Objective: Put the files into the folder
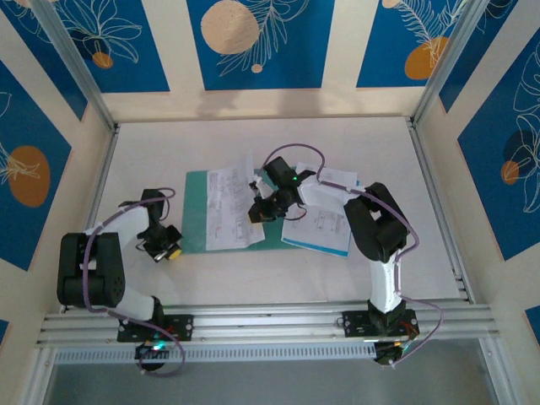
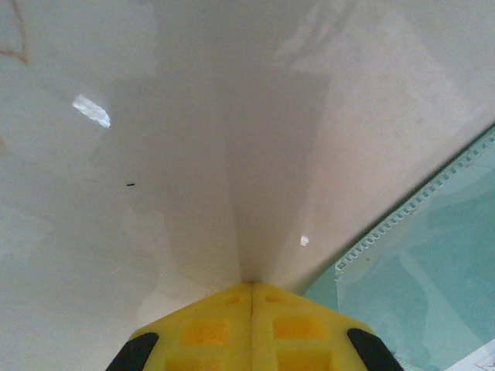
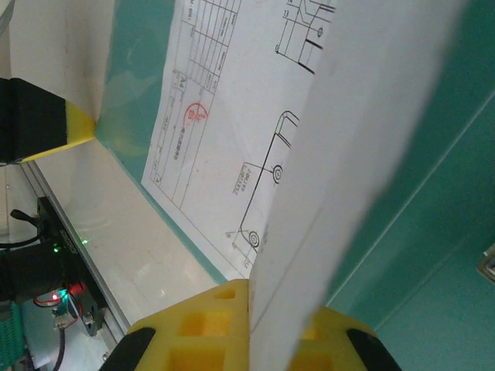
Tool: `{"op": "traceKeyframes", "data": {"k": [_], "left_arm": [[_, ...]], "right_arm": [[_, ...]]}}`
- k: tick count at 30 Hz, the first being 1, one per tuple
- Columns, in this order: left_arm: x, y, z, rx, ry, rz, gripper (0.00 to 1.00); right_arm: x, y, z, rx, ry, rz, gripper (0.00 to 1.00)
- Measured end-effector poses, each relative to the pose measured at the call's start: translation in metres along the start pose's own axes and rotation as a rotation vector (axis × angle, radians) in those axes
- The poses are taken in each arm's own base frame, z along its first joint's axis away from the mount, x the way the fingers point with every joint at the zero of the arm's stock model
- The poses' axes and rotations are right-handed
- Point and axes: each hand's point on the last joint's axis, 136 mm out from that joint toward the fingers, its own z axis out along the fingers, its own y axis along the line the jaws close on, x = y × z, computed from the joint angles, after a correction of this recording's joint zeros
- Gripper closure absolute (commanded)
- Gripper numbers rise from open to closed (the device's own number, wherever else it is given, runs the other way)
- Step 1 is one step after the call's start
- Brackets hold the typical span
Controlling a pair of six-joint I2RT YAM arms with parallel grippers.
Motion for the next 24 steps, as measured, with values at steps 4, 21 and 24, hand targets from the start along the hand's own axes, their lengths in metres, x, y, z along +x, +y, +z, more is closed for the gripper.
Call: {"op": "traceKeyframes", "data": {"k": [4, 21, 24], "left_arm": [[0.0, 0.0, 0.0, 0.0, 0.001, 0.0, 1.0], [0.0, 0.0, 0.0, 0.0, 0.003, -0.001, 1.0], [0.0, 0.0, 0.0, 0.001, 0.002, -0.001, 1.0]], "right_arm": [[-0.002, -0.004, 0.01, -0.018, 0.014, 0.016, 1.0], [-0.024, -0.006, 0.009, -0.041, -0.035, 0.067, 1.0], [-0.026, -0.01, 0.006, -0.039, -0.043, 0.076, 1.0]]}}
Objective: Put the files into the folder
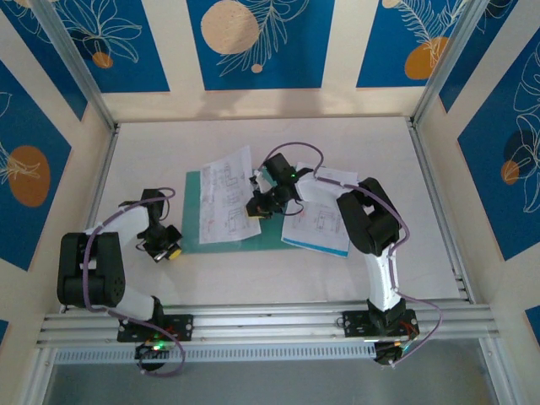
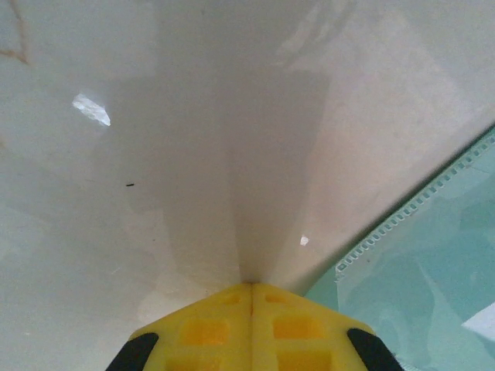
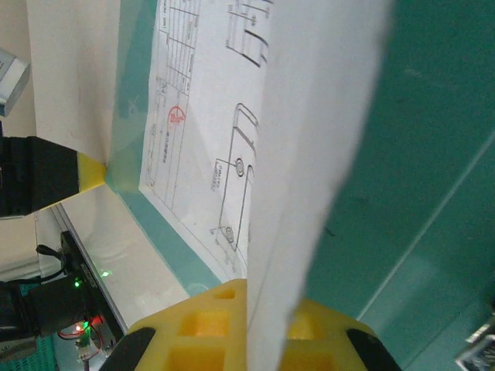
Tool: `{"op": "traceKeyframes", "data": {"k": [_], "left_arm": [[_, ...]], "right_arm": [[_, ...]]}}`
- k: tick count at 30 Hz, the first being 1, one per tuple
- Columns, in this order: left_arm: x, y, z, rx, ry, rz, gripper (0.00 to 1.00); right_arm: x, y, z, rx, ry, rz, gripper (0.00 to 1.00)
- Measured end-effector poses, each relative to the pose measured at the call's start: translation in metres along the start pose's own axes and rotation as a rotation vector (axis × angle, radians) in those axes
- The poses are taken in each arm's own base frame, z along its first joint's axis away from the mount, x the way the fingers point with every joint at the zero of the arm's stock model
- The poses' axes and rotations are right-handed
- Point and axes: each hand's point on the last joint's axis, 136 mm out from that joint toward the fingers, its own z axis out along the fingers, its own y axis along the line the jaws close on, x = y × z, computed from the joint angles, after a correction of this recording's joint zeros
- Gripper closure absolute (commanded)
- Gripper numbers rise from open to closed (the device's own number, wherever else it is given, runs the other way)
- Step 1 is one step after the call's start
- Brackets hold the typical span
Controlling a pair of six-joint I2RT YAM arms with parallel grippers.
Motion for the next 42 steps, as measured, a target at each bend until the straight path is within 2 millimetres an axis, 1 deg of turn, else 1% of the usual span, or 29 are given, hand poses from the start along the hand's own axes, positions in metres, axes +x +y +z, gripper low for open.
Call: {"op": "traceKeyframes", "data": {"k": [4, 9, 12, 19, 27, 35, 42], "left_arm": [[0.0, 0.0, 0.0, 0.0, 0.001, -0.001, 1.0], [0.0, 0.0, 0.0, -0.002, 0.004, -0.002, 1.0], [0.0, 0.0, 0.0, -0.002, 0.004, -0.002, 1.0], [0.0, 0.0, 0.0, -0.001, 0.005, -0.002, 1.0], [0.0, 0.0, 0.0, -0.001, 0.007, -0.002, 1.0], [0.0, 0.0, 0.0, 0.0, 0.007, -0.002, 1.0], [0.0, 0.0, 0.0, 0.0, 0.007, -0.002, 1.0]], "right_arm": [[-0.002, -0.002, -0.002, 0.0, -0.004, 0.003, 1.0], [0.003, 0.004, 0.003, -0.003, 0.009, -0.009, 1.0], [0.005, 0.009, 0.01, -0.011, 0.02, -0.019, 1.0], [0.011, 0.014, 0.028, -0.024, 0.045, -0.005, 1.0], [0.004, 0.013, 0.039, -0.055, 0.03, 0.057, 1.0], [-0.002, 0.014, 0.041, -0.07, 0.012, 0.088, 1.0], [0.003, 0.017, 0.049, -0.079, 0.028, 0.091, 1.0]]}}
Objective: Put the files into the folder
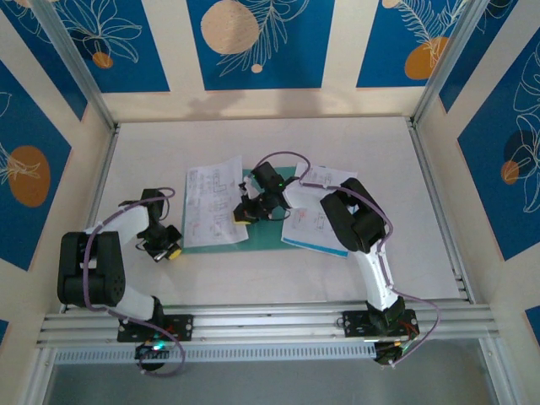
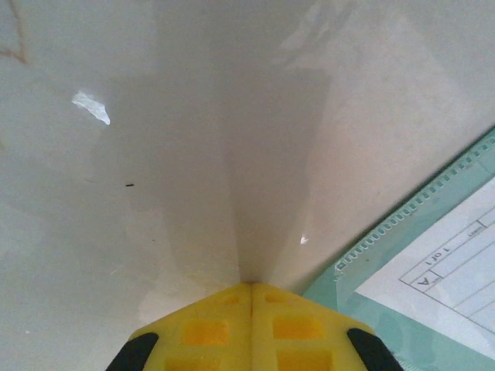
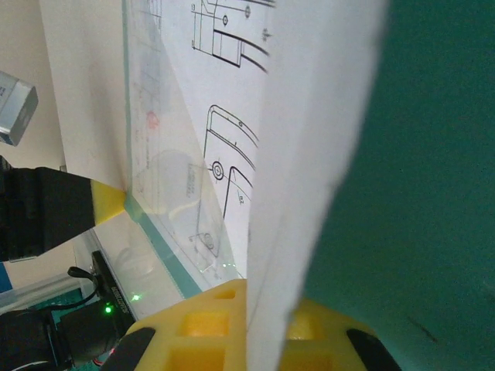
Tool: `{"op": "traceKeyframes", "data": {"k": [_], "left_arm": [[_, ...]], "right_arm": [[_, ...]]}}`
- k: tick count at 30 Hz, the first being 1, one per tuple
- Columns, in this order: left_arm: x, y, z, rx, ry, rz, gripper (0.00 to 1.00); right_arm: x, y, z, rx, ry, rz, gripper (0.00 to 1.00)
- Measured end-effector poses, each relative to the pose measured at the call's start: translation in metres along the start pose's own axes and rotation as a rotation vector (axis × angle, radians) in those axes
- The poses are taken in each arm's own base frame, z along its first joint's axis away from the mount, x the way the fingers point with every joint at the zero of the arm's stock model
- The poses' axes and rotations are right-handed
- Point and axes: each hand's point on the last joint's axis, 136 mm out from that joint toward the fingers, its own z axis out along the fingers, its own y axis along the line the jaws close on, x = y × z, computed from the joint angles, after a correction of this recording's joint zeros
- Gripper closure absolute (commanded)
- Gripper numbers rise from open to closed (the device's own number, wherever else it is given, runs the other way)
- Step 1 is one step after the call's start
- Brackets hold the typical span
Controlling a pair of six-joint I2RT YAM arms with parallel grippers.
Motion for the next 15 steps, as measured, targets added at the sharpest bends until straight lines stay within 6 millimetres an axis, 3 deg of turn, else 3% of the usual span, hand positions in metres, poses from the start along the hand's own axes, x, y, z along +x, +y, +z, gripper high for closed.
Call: {"op": "traceKeyframes", "data": {"k": [15], "left_arm": [[0.0, 0.0, 0.0, 0.0, 0.001, 0.0, 1.0]], "right_arm": [[0.008, 0.012, 0.01, -0.015, 0.016, -0.014, 1.0]]}}
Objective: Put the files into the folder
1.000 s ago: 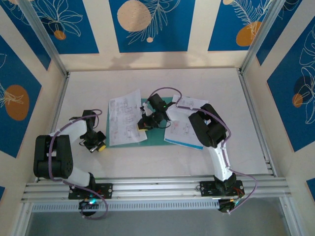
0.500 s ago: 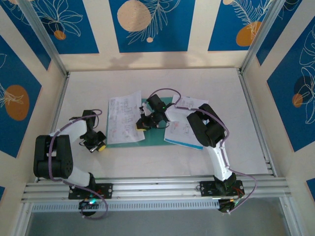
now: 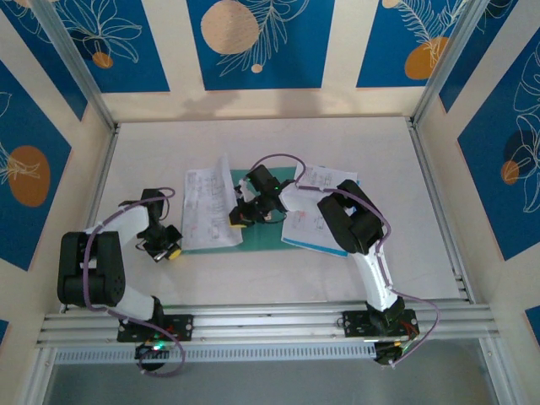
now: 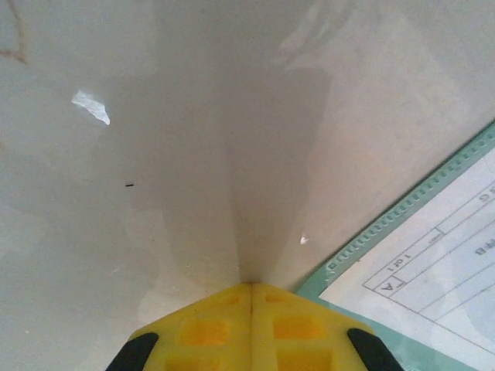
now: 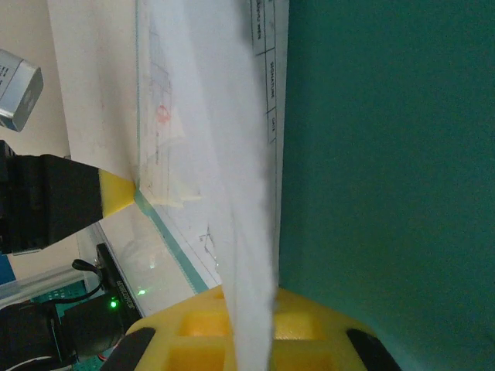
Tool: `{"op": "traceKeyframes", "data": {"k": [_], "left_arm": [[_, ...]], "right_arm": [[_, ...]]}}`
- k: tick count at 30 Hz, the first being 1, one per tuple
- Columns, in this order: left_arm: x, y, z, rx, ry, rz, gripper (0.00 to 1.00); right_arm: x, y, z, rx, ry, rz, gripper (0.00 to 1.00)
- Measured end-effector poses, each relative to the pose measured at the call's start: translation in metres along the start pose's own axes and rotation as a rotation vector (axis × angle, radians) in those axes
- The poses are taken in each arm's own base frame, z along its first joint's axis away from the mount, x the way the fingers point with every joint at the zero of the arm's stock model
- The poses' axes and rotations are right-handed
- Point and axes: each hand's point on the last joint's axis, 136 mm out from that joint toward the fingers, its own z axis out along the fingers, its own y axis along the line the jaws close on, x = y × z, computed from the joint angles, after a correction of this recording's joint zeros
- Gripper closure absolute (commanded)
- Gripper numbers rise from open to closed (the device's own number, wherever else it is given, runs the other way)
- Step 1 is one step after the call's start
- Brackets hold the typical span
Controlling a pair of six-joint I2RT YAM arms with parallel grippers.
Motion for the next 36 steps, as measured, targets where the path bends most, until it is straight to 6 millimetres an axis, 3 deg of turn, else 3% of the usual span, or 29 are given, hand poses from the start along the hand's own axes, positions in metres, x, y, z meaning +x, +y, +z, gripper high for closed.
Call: {"op": "traceKeyframes", "data": {"k": [13, 27, 31, 36], "left_arm": [[0.0, 0.0, 0.0, 0.002, 0.002, -0.002, 1.0], [0.0, -0.001, 0.0, 0.003, 0.009, -0.004, 1.0], [0.0, 0.0, 0.0, 0.004, 0.009, -0.006, 1.0], [0.0, -0.001, -0.001, 0.004, 0.009, -0.005, 1.0]], "right_arm": [[0.013, -0.018, 0.003, 0.022, 0.022, 0.033, 1.0], [0.017, -0.023, 0.004, 0.028, 0.03, 0.044, 1.0], [0.017, -0.023, 0.004, 0.029, 0.03, 0.045, 0.88], [0.018, -0.016, -0.005, 0.043, 0.019, 0.058, 0.56]]}}
